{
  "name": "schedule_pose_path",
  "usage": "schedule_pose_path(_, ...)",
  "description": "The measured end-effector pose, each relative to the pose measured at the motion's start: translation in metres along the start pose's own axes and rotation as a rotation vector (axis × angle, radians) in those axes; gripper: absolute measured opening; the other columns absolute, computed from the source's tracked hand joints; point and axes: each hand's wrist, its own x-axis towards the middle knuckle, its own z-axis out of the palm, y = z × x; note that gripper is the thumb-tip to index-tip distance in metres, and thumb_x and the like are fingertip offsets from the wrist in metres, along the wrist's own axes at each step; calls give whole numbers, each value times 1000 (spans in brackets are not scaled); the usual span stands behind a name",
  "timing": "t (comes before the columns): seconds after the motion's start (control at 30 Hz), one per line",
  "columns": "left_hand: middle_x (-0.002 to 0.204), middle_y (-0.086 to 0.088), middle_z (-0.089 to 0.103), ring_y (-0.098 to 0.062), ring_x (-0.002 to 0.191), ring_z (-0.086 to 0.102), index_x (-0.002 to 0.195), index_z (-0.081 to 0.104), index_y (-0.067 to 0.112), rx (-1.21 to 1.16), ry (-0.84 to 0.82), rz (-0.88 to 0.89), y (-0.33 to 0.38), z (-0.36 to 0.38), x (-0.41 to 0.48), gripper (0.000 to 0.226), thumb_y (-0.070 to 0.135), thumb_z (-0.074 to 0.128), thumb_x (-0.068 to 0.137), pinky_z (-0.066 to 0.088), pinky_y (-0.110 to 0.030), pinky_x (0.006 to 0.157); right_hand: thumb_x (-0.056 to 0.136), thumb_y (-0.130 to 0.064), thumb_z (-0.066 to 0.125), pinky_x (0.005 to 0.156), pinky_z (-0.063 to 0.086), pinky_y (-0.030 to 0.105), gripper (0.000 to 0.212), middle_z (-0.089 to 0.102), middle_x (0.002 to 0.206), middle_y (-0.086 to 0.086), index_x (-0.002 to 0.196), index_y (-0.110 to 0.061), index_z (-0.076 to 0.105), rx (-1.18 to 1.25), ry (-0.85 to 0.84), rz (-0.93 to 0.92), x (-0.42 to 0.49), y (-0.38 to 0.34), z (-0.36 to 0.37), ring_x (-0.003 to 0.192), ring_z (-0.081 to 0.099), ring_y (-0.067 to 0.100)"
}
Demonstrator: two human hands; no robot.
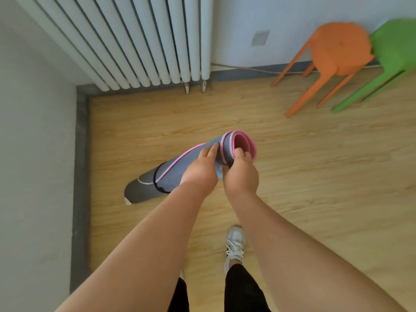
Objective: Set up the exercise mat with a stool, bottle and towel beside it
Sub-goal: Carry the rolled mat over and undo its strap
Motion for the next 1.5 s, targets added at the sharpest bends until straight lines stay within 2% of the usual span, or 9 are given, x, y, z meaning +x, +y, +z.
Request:
schedule_pose_path(0.07, 156, 6, 13, -23, 95, 58, 152, 9, 25, -15, -9, -5, 18, 29, 26, 82, -5, 42, 83, 37, -26, 54, 88, -20, 64, 72, 45, 36, 41, 51, 122, 8, 126, -14, 47, 50, 3, 36, 22, 35, 4, 99, 62, 34)
schedule_pose_path(0.17, 157, 4, 13, -22, 120, 51, 150, 20, 18, 28, -68, -8, 43, 74, 61, 62, 3, 40, 94, 42, -29, 68, 87, -19, 66, 79, 47, 38, 43, 50, 127, 9, 126, -13, 48, 91, -1, 112, 62, 87, 14, 104, 61, 35)
schedule_pose_path(0.3, 152, 3, 23, -28, 101, 59, 149, 23, 26, -90, -36, -53, 65, 130, 108, 52, 14, 35, 100, 43, -32, 71, 86, -18, 68, 84, 46, 38, 46, 49, 130, 10, 127, -10, 48, 121, 13, 176, 115, 150, 37, 107, 61, 35)
schedule_pose_path(0.53, 151, 0, 26, -27, 126, 45, 147, 29, 26, -14, -81, -27, 71, 223, 175, 52, 13, 34, 97, 44, -41, 97, 87, -18, 69, 89, 45, 37, 49, 51, 126, 12, 130, -7, 48, 115, -29, 269, 186, 238, 97, 111, 59, 33)
schedule_pose_path(0.83, 148, -3, 27, -26, 131, 32, 148, 27, 26, 208, -12, 86, 11, 320, 238, 61, 7, 44, 93, 49, -44, 90, 89, -15, 66, 77, 41, 31, 43, 49, 125, 14, 125, -3, 47, 199, -39, 314, 241, 290, 218, 109, 59, 32)
schedule_pose_path(1.03, 149, -2, 22, -24, 129, 30, 149, 22, 27, 299, 37, 178, -24, 372, 270, 69, 2, 47, 89, 50, -38, 79, 87, -12, 66, 79, 45, 33, 44, 50, 127, 16, 126, -1, 48, 222, -40, 348, 270, 317, 280, 109, 59, 34)
schedule_pose_path(1.23, 150, -5, 24, -25, 130, 29, 147, 27, 18, 354, 53, 287, -44, 407, 289, 63, 6, 45, 88, 37, -35, 98, 87, -6, 56, 67, 40, 31, 49, 48, 133, 14, 133, -5, 41, 315, -67, 520, 294, 337, 321, 109, 58, 33)
schedule_pose_path(1.4, 150, -3, 23, -25, 133, 26, 147, 26, 16, 409, 16, 283, -68, 413, 283, 65, 6, 45, 86, 31, -36, 104, 87, -6, 51, 53, 35, 26, 67, 45, 138, 10, 148, -21, 30, 415, -124, 558, 292, 339, 335, 108, 56, 30)
schedule_pose_path(1.5, 150, -3, 24, -24, 134, 26, 145, 31, 16, 368, -18, 261, -83, 401, 274, 62, 2, 44, 86, 32, -35, 105, 87, -7, 51, 68, 43, 28, 70, 38, 144, 9, 150, -26, 29, 374, -97, 531, 284, 321, 333, 108, 53, 26)
